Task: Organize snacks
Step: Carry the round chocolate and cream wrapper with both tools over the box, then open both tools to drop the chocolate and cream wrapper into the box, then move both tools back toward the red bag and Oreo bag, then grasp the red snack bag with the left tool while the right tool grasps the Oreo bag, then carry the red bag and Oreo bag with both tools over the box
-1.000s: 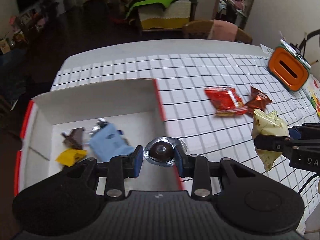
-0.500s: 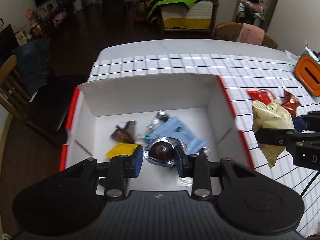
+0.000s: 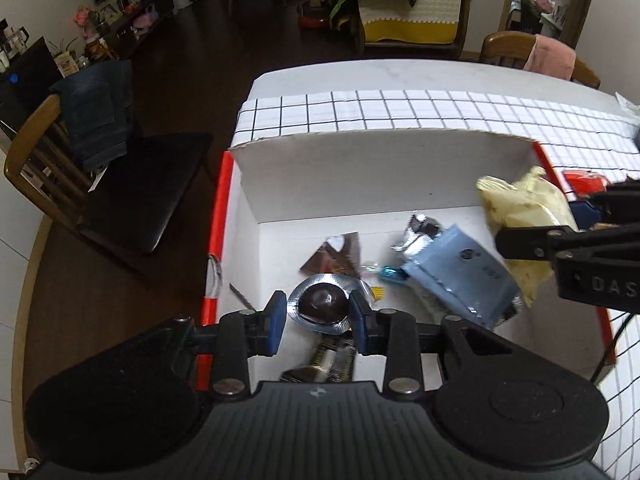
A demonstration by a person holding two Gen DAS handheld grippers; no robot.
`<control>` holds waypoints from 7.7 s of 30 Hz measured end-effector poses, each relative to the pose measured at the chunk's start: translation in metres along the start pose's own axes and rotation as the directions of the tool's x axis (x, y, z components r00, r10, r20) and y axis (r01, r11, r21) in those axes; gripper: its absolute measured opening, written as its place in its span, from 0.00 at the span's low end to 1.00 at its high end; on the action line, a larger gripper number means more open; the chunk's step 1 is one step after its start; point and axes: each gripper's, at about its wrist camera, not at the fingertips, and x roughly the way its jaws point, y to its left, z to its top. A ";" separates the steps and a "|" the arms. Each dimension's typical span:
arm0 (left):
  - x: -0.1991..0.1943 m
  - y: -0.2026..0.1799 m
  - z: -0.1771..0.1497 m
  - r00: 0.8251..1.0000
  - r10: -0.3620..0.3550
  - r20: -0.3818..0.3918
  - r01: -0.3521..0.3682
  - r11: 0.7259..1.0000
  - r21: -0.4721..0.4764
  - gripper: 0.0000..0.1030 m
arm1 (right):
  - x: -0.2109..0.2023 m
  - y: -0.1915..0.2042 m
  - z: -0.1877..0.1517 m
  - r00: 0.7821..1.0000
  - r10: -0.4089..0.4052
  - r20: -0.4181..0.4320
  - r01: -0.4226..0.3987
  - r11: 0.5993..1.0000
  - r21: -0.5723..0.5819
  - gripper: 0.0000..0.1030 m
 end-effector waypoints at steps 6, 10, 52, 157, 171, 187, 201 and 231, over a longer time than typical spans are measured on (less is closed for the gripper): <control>0.013 0.003 0.002 1.000 0.008 -0.027 -0.007 1.000 0.026 0.32 | 0.031 0.011 0.015 0.999 -0.020 -0.029 0.019 0.998 -0.056 0.32; 0.022 0.001 0.004 0.999 0.014 -0.047 -0.012 0.999 0.040 0.32 | 0.048 0.011 0.023 0.998 -0.022 -0.059 0.018 0.998 -0.058 0.32; -0.051 -0.052 0.006 0.994 -0.052 0.096 0.045 0.997 0.068 0.53 | -0.060 -0.033 -0.014 0.992 0.127 0.025 -0.127 0.991 0.033 0.54; 0.160 -0.407 0.083 0.957 -0.227 -0.183 0.242 0.968 0.067 0.66 | -0.043 -0.350 -0.119 0.974 -0.200 -0.107 0.225 0.798 0.560 0.41; 0.078 -0.345 0.044 0.967 -0.224 -0.122 0.231 0.972 0.041 0.66 | -0.091 -0.312 -0.135 0.988 -0.151 -0.045 0.153 0.858 0.491 0.39; -0.062 -0.254 0.021 0.972 -0.235 -0.010 0.235 0.971 0.052 0.66 | -0.149 -0.250 -0.121 0.995 -0.084 0.052 0.057 0.920 0.387 0.39; -0.121 -0.129 0.000 0.977 -0.203 0.059 0.204 0.979 0.001 0.66 | -0.141 -0.177 -0.078 0.996 -0.008 0.090 -0.018 0.959 0.282 0.39; -0.009 -0.010 0.010 1.000 -0.006 -0.023 0.004 0.996 -0.092 0.66 | -0.008 -0.014 -0.007 0.997 0.056 -0.045 -0.055 0.998 0.038 0.39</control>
